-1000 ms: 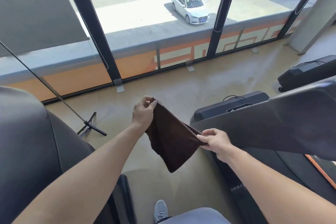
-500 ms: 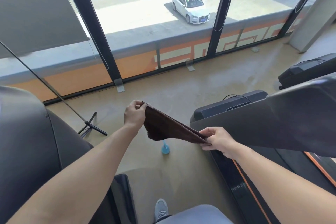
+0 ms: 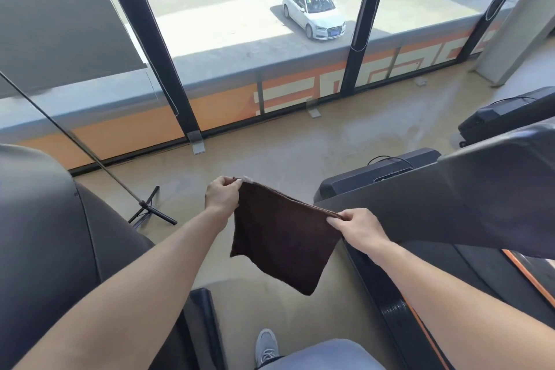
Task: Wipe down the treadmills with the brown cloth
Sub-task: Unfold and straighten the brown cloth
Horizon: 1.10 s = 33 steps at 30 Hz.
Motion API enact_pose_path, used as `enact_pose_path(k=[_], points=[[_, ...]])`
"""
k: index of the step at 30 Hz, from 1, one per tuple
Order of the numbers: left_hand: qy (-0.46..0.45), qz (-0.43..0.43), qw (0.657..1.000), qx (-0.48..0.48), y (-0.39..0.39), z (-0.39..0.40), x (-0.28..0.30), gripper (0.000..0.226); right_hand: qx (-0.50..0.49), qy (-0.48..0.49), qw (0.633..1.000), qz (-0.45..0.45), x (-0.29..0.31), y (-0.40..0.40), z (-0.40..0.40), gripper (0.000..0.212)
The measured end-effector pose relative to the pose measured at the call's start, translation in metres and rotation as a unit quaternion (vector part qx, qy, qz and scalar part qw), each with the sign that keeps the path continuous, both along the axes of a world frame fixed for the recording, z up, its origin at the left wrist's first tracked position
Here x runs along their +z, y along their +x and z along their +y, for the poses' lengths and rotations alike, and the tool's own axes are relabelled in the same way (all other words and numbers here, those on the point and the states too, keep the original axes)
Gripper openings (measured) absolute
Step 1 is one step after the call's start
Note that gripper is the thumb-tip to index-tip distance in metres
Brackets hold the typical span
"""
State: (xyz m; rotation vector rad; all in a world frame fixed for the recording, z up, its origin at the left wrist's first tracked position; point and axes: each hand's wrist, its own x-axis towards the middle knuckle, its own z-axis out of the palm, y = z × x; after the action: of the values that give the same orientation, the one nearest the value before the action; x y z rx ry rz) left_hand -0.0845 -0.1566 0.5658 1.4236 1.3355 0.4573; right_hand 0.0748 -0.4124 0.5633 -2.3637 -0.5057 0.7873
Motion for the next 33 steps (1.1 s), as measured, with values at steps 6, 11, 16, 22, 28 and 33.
enact_pose_path(k=[6,11,16,22,28,33], points=[[-0.024,-0.012,0.999,-0.037,0.009,-0.029,-0.051,0.033,-0.236,0.121,0.944,0.198,-0.014,-0.017,0.022,0.020],[-0.035,-0.041,0.992,-0.114,0.025,-0.097,-0.012,0.012,-0.314,0.216,0.872,0.306,-0.012,-0.040,0.045,0.012],[-0.064,-0.087,0.985,-0.134,0.028,-0.122,-0.011,0.007,-0.236,0.221,0.905,0.276,-0.008,-0.049,0.049,0.017],[-0.066,-0.087,0.980,-0.165,0.023,-0.122,-0.018,0.011,-0.104,0.225,0.931,0.268,-0.011,-0.054,0.034,0.042],[-0.068,-0.066,0.973,-0.210,0.022,-0.121,-0.010,0.016,-0.050,0.217,0.955,0.196,-0.009,-0.058,0.028,0.043],[-0.055,-0.066,0.960,-0.266,0.022,-0.098,-0.012,0.020,-0.068,0.204,0.967,0.139,-0.006,-0.058,0.016,0.022]])
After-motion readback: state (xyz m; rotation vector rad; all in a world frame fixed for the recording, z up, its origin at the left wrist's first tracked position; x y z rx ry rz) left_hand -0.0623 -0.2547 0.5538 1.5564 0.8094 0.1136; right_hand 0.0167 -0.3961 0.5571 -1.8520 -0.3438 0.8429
